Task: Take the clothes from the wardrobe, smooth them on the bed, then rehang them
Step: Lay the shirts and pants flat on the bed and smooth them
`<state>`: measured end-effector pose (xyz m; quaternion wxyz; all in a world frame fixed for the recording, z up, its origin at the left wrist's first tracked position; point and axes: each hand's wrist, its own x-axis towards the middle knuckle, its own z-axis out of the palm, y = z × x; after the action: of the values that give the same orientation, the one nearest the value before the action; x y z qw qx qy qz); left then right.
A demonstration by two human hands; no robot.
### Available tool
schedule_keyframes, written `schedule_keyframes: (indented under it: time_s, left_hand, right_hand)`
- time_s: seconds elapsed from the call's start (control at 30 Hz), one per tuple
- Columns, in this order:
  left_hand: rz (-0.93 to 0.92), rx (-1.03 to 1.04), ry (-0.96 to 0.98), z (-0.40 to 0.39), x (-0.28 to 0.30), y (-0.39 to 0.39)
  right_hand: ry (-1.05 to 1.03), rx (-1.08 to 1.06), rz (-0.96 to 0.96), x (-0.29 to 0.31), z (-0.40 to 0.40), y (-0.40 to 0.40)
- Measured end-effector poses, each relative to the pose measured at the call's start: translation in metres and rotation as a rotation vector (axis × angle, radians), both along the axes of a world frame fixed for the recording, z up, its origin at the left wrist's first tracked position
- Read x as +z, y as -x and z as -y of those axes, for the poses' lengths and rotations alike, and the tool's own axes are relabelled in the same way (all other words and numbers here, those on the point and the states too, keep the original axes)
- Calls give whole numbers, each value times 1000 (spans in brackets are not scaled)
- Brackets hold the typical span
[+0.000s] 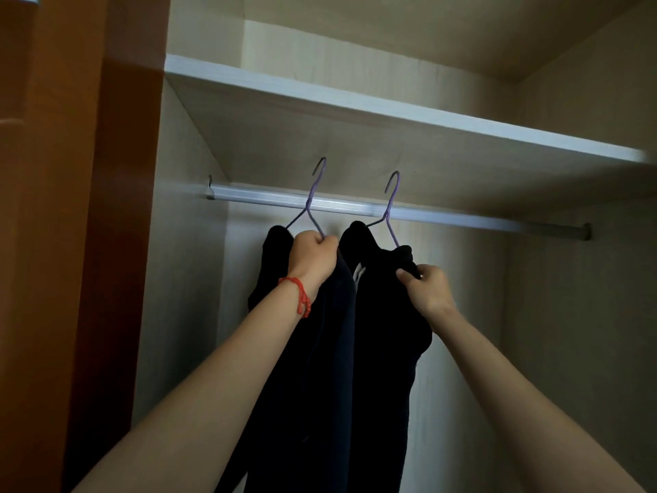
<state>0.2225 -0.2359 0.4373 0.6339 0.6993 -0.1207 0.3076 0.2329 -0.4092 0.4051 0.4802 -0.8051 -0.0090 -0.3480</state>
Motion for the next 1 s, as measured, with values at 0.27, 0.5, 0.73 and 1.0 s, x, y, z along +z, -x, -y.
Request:
schedule_keyframes:
  time_s: [0.27,0.5,0.73,1.0]
  left_hand:
    - [66,-123,-18,8,-32,31]
    - [6,-312,14,-2,-87,66]
    - [-114,-543,-17,-27,-157,97]
    - [-126,-900,-75,-80,-201,152]
  right_hand:
    - [-7,-16,-15,-36,21,39]
    - [-64,-115,-102,-107,29,86]
    - [-46,-348,-96,-149,-7,179]
    - [-103,-669,-104,-182,-99,308]
